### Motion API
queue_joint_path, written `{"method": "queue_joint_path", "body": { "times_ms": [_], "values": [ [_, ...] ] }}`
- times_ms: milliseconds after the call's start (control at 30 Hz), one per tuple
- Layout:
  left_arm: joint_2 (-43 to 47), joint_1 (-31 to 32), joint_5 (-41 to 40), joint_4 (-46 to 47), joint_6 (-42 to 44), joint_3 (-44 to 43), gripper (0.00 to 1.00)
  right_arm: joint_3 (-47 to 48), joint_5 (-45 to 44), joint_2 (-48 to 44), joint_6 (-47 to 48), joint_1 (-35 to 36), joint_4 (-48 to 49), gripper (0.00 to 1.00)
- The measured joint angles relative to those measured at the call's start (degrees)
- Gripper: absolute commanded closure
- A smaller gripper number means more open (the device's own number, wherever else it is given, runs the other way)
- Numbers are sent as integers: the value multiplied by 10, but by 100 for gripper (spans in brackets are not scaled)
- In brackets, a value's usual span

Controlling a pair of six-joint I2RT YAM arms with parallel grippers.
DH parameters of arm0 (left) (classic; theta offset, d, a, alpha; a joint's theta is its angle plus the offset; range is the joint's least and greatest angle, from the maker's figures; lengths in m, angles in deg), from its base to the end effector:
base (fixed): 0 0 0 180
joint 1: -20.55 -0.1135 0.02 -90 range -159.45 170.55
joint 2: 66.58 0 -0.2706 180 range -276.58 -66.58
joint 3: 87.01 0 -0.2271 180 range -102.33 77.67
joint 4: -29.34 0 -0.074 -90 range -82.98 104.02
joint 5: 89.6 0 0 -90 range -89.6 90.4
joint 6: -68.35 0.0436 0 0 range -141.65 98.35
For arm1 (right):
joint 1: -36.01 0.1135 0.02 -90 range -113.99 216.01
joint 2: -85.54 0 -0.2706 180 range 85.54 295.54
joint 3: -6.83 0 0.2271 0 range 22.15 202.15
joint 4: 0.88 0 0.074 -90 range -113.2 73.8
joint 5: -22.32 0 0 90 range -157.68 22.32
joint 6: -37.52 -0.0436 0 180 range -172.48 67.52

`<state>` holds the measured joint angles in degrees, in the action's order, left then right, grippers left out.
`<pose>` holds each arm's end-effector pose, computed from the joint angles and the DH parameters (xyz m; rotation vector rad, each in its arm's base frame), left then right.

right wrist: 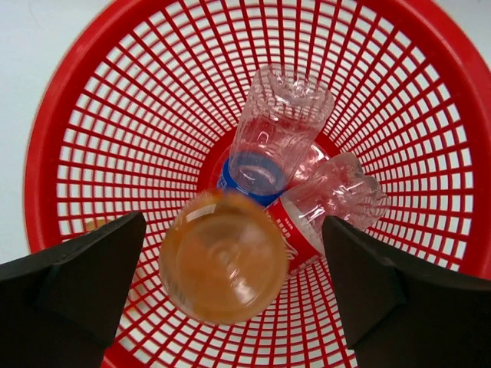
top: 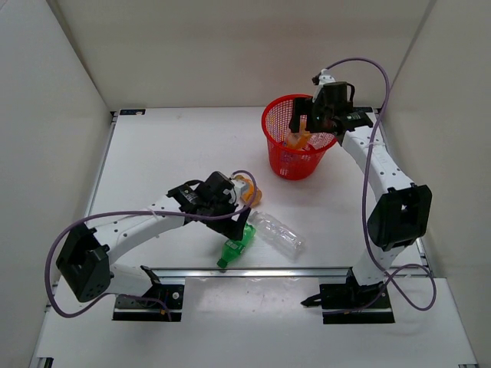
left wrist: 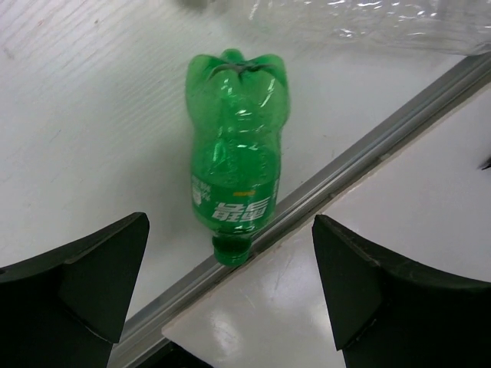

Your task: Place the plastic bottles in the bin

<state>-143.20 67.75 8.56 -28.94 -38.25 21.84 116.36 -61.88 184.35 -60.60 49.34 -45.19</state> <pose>0.1553 -0.1768 0.2500 0.7787 2.6712 -0.5113 0.3710 0.0924 0.3582 -0.1576 2.1659 0.3247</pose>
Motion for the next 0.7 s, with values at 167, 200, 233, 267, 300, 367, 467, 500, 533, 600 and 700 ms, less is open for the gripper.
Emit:
{"method": "queue_joint_path", "body": {
  "times_ms": [167,200,233,267,300,367,467,500,533,600,700],
  "values": [
    [-5,22,19,26,8,13,1,8,11,-27,-7,-12,-8,1],
    [-10,26,21,30,10,17,1,4,11,-39,-8,-17,-8,1],
    [-15,29,21,31,12,20,1,-5,11,-57,-9,-22,-5,1],
    [-22,32,22,31,16,24,1,-19,11,-80,-12,-30,-3,1],
    [-28,34,22,32,19,28,2,-38,14,-109,-14,-39,-2,1],
    [-38,40,21,32,23,35,2,-76,18,-167,-21,-64,-1,1],
    [-54,45,20,37,28,39,1,-127,19,-245,-27,-108,-2,1],
    [-60,47,19,42,29,40,1,-144,17,-269,-29,-121,-4,1],
    [-66,49,18,47,29,42,1,-161,16,-290,-29,-134,-6,1],
    [-76,50,13,52,30,46,1,-195,15,-324,-29,-149,-10,1],
    [-94,50,4,60,31,47,3,-257,12,-362,-31,-172,-19,1]
  ]
}}
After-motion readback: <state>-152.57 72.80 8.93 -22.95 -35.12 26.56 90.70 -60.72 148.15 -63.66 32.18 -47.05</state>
